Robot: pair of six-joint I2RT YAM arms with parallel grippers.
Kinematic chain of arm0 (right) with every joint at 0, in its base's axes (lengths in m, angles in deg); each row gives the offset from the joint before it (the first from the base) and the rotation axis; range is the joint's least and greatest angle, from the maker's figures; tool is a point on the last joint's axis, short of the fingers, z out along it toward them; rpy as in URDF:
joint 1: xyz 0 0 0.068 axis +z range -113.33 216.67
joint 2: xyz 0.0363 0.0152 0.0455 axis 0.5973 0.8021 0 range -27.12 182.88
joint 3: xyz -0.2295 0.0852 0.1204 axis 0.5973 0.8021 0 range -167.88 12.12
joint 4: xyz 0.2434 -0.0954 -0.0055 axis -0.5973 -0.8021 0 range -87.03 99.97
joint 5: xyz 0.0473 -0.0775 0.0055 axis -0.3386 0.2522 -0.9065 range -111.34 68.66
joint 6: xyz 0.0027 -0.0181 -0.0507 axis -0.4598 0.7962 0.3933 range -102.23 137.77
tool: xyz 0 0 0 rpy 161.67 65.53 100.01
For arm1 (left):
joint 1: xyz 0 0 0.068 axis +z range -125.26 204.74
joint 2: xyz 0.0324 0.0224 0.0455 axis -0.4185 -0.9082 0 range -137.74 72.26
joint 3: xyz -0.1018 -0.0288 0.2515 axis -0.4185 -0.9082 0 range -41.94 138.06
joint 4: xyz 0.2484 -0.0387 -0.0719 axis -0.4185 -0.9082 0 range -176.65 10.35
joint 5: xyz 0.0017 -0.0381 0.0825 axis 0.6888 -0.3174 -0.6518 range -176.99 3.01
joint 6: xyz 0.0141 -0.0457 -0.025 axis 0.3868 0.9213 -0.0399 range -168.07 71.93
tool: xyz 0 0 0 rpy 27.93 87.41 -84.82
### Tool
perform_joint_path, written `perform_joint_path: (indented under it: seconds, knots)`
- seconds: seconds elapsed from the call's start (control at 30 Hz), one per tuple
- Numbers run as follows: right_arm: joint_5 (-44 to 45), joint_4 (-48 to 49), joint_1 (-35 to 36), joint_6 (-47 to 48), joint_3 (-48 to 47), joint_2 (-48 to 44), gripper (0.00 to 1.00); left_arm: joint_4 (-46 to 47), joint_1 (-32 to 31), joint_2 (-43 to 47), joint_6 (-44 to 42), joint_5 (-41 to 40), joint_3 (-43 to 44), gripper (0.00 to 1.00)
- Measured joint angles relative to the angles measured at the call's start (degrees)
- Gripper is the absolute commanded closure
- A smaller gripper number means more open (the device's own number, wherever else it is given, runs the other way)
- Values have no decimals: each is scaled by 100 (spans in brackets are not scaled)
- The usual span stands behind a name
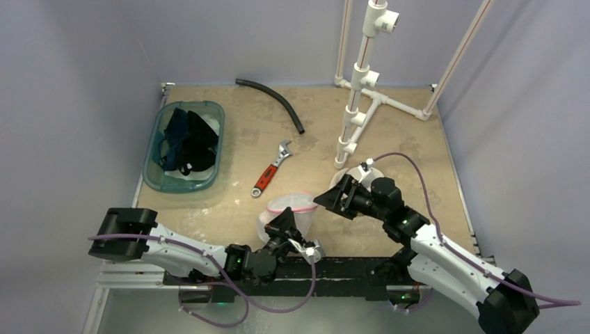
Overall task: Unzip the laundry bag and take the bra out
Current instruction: Place the laundry bag at the center of the board.
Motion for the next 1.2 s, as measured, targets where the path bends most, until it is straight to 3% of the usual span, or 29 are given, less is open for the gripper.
perform_joint_path:
  seconds: [0.17,0.37,0.6,0.7,0.8,0.93,0.97,1.07,1.2]
  knots:
    - [-42,796,0,-752,553,-94,19,203,-337,2,162,-435,-103,100]
    - [-149,1823,0,-1423,785,479,24,522,-575,-251,205,-741,-103,100]
    - [-343,2190,0,-1576,667,804,53,1001,-601,-680,208,-892,-103,100]
    - [-470,2199,0,-1482,485,1032,56,1207,-601,-765,208,-951,-103,100]
    - [-645,2210,9,-1357,385,1268,71,1305,-601,-881,208,-962,-103,99]
    - [-704,2035,17,-1078,341,1368,100,1296,-595,-1010,273,-1010,-57,62]
    - [-739,1934,17,-979,282,1384,100,1235,-595,-1032,330,-1019,-4,55]
    - [-737,1471,4,-568,-42,1364,100,688,-592,-1029,726,-1097,323,44]
    - [-483,544,-70,428,-721,1272,100,-1427,-496,-726,2116,-831,1279,40]
